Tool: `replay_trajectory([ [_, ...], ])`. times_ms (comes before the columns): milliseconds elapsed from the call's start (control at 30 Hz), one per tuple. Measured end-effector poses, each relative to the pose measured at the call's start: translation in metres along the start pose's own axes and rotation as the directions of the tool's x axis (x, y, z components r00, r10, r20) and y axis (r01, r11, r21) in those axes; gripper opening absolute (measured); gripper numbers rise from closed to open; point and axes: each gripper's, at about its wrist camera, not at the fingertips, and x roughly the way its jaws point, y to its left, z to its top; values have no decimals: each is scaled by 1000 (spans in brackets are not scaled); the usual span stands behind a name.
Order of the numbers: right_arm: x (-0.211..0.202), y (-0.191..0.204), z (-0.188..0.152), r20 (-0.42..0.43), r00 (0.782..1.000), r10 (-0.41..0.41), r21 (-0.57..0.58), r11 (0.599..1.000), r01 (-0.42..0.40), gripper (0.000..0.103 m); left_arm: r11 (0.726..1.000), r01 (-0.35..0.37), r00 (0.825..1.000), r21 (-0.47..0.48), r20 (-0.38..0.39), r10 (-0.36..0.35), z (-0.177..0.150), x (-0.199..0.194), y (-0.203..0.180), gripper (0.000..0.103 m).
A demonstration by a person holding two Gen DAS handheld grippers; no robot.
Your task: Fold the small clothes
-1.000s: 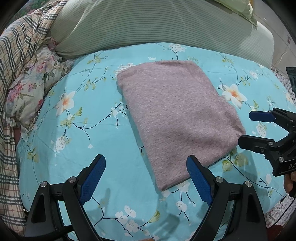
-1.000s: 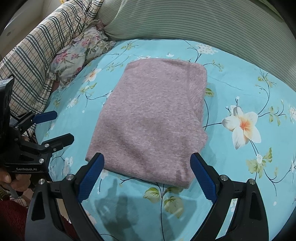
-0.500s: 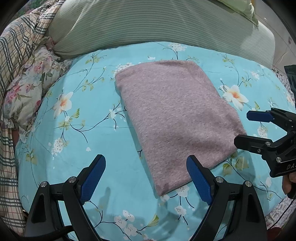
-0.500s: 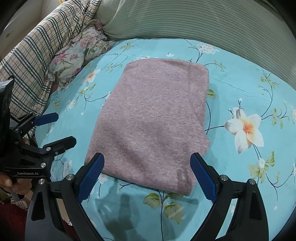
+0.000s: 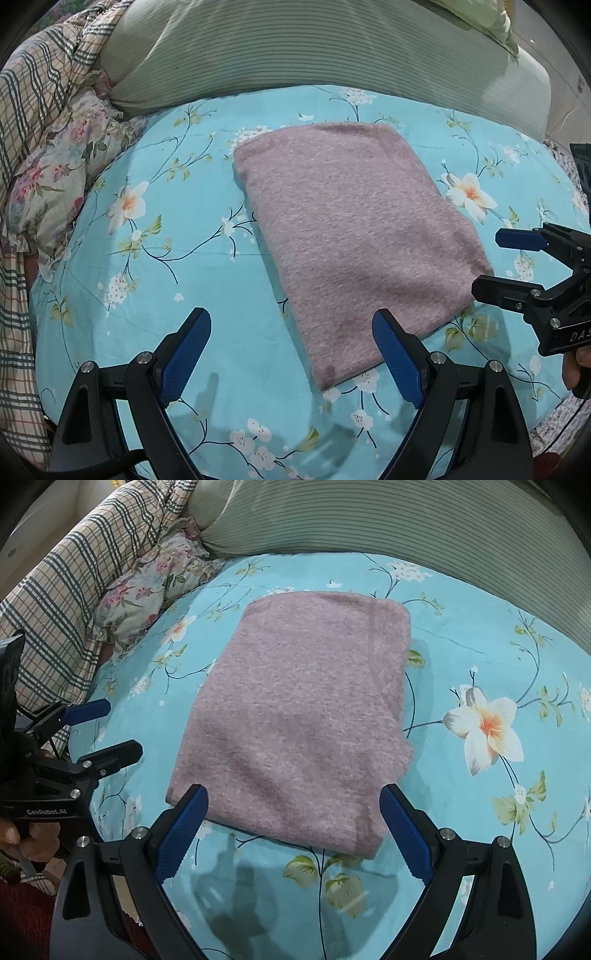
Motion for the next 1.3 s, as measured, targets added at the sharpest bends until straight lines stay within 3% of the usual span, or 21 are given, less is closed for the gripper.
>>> replay_trajectory([
  [1300, -14, 1, -12, 16, 1000, -6, -3, 1000, 6, 94, 1000, 23, 999, 13, 27, -23, -10, -19, -5, 90],
])
